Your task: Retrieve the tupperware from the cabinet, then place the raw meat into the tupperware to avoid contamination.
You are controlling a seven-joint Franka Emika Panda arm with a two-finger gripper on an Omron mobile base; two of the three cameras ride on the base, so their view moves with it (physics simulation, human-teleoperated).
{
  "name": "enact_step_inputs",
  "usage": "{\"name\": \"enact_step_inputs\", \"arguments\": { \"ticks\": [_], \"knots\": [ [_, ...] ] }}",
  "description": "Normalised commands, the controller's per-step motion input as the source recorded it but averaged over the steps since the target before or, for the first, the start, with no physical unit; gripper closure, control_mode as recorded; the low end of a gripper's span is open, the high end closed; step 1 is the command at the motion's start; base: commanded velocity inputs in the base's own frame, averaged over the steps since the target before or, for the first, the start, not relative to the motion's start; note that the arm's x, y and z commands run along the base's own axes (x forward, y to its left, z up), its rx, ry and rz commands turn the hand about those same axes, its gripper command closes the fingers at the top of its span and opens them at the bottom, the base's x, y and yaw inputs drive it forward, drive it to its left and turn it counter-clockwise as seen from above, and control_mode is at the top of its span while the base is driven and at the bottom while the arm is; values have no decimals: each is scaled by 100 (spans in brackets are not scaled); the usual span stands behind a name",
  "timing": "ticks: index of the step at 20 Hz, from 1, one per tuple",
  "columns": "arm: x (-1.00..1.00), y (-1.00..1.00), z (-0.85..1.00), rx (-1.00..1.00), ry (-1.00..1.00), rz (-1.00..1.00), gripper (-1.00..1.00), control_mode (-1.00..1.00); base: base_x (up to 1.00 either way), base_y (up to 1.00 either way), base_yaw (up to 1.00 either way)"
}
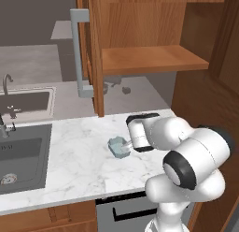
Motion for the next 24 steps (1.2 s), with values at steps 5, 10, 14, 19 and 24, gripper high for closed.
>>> {"name": "enact_step_inputs", "arguments": {
  "ticks": [5, 10, 14, 19, 24],
  "knots": [
    [0, 0, 48, 0, 7, -9, -100, -100, 0, 0, 0],
    [0, 0, 50, -1, 12, -11, -100, -100, 0, 0, 0],
    [0, 0, 32, -4, 17, -13, -100, -100, 0, 0, 0],
    [0, -14, 18, -2, 17, -13, -100, -100, 0, 0, 0],
    [-1, -32, 5, 0, 13, -11, -100, -100, 0, 0, 0]
  ]
}}
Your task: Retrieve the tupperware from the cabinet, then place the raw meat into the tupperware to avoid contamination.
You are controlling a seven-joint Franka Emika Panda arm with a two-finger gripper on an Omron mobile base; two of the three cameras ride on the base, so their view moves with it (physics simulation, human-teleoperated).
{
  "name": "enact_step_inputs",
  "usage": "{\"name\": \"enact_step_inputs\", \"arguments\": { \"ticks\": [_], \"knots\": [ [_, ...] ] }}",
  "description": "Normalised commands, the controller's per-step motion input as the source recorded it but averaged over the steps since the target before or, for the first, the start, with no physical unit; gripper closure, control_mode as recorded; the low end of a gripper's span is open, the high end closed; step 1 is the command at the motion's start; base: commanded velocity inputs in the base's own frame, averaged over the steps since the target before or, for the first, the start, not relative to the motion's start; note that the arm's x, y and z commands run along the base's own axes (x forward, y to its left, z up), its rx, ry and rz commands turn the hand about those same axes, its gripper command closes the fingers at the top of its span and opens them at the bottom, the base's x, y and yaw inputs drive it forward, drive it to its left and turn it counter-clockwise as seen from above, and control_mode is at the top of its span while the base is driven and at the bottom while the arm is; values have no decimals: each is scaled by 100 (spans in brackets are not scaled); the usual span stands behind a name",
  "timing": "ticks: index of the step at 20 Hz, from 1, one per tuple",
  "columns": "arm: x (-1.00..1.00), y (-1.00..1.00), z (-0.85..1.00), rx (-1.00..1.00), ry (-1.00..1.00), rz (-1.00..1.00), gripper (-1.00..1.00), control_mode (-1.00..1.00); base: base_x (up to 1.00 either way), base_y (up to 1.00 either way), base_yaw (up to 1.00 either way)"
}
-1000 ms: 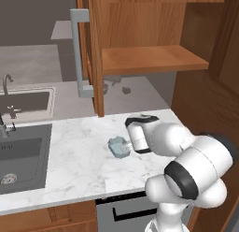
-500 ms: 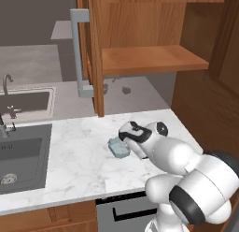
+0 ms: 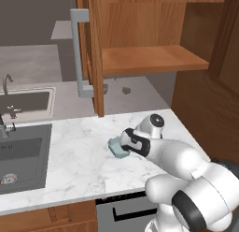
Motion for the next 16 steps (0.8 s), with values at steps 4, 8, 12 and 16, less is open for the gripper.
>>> {"name": "enact_step_inputs", "arguments": {
  "ticks": [4, 8, 12, 16],
  "knots": [
    [-1, -48, 0, 0, 8, -13, -100, -100, 0, 0, 0],
    [0, -49, 0, 0, 10, -13, -100, -100, 0, 0, 0],
    [0, -41, 0, 0, 3, -10, -100, -100, 0, 0, 0],
    [0, -29, 0, 0, 0, -6, -100, -100, 0, 0, 0]
  ]
}}
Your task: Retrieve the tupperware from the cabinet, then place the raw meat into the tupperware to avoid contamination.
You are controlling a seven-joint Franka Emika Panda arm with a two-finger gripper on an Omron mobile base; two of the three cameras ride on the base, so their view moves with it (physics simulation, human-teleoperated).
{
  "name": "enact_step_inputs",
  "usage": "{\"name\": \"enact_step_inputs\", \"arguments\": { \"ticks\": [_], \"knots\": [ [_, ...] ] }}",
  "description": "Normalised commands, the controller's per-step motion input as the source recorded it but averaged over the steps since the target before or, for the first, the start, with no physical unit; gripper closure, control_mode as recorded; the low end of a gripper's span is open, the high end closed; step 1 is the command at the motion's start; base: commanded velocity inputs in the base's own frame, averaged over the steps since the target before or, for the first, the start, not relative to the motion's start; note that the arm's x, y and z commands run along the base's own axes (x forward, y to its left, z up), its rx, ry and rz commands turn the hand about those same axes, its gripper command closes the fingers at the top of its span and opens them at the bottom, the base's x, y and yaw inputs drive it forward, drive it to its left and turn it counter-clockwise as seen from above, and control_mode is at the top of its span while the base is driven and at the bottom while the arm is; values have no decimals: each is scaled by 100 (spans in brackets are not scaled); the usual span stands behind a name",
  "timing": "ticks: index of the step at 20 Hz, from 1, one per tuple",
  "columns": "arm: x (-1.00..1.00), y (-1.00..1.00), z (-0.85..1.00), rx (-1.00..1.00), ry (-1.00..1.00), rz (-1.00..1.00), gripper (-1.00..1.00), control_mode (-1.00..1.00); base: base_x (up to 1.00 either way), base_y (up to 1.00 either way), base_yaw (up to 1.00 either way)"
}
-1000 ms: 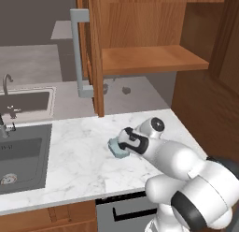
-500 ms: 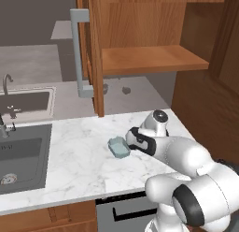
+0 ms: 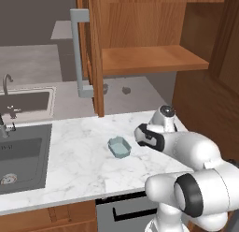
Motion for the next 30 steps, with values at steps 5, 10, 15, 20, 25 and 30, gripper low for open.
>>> {"name": "enact_step_inputs", "arguments": {
  "ticks": [5, 10, 15, 20, 25, 30],
  "knots": [
    [0, -4, 0, 0, -2, -1, -100, -100, 0, 0, 0],
    [4, -11, 0, 0, -3, 0, -100, -100, 0, 0, 0],
    [14, -21, 0, 0, 0, -2, -100, -100, 0, 0, 0],
    [23, -21, 0, 0, 0, -4, -100, -100, 0, 0, 0],
    [43, -2, 0, 0, 0, -1, -100, -100, 0, 0, 0],
    [15, -2, 0, 0, 0, 0, -100, -100, 0, 0, 0]
  ]
}}
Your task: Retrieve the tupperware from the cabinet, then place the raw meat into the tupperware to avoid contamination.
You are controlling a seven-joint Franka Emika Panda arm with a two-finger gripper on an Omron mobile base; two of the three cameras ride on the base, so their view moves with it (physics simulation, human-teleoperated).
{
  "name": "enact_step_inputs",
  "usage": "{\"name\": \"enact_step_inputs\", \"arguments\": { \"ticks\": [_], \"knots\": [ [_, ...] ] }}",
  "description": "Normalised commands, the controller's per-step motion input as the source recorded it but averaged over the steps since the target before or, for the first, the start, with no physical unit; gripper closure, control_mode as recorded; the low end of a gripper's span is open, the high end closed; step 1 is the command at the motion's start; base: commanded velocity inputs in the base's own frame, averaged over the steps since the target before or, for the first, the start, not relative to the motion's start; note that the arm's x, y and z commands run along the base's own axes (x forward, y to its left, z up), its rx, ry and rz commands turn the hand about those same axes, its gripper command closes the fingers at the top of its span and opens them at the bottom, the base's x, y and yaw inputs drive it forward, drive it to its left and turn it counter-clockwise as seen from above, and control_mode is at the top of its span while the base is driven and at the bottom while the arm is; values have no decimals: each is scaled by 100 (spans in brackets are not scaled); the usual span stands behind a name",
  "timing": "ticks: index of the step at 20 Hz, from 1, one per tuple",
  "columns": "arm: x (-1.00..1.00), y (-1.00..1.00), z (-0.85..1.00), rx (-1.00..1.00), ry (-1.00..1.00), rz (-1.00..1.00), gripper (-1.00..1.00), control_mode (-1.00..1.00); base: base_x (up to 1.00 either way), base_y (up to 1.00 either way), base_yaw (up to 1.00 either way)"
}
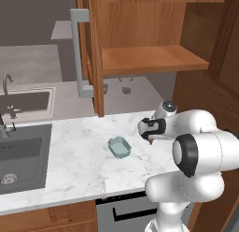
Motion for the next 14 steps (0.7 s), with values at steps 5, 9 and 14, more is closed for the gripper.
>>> {"name": "enact_step_inputs", "arguments": {
  "ticks": [5, 9, 14],
  "knots": [
    [0, 0, -5, 0, 1, 0, -100, -100, 0, 0, 0],
    [0, 0, -18, -1, 3, 0, -100, -100, 0, 0, 0],
    [1, 0, -15, 0, 2, 0, -100, -100, 0, 0, 0]
  ]
}}
